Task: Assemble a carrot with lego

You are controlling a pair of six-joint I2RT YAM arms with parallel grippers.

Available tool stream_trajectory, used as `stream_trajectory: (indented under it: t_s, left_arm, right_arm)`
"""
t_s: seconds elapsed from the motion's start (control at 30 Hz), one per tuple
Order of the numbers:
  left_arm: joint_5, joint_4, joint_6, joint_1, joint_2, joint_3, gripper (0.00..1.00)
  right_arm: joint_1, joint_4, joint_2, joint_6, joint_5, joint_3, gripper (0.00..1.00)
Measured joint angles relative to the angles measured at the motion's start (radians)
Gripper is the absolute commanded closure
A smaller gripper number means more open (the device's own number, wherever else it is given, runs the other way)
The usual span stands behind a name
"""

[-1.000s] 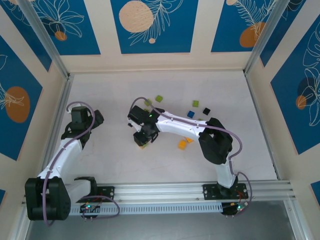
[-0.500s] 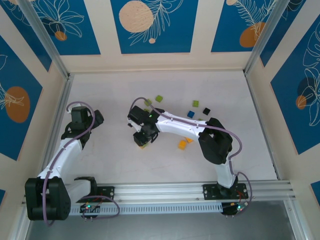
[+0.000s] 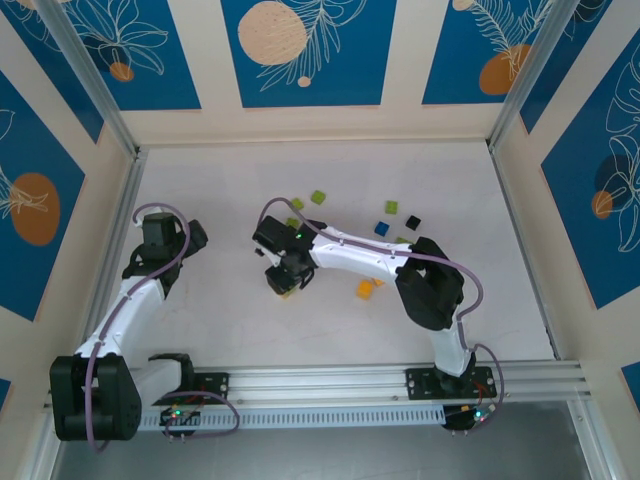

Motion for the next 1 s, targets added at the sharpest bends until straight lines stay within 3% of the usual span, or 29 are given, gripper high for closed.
stream_trajectory:
  t_s: [1.0]
  left_arm:
    - [0.0, 0.0, 0.0, 0.0, 0.0, 0.0, 0.01]
  right_arm:
    - [0.036, -0.083, 0.081, 0.002, 0.069, 0.083, 0.67]
